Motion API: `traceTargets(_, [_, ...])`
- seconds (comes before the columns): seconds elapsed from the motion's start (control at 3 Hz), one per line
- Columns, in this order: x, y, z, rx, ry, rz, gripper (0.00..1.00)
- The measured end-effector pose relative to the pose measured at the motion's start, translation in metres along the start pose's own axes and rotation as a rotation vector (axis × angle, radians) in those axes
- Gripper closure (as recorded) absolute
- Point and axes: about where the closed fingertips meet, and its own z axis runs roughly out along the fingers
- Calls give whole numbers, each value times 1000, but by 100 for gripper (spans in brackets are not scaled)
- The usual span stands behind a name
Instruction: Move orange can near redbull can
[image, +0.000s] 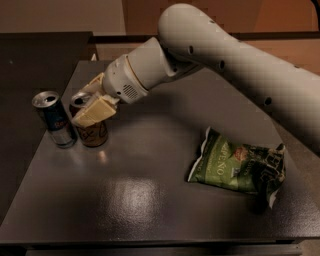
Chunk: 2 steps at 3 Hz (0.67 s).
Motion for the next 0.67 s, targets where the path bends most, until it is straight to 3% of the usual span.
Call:
traceTargets(0.33, [-1,1,1,-3,1,-2,0])
traceTargets(0.67, [-1,1,1,-3,1,-2,0])
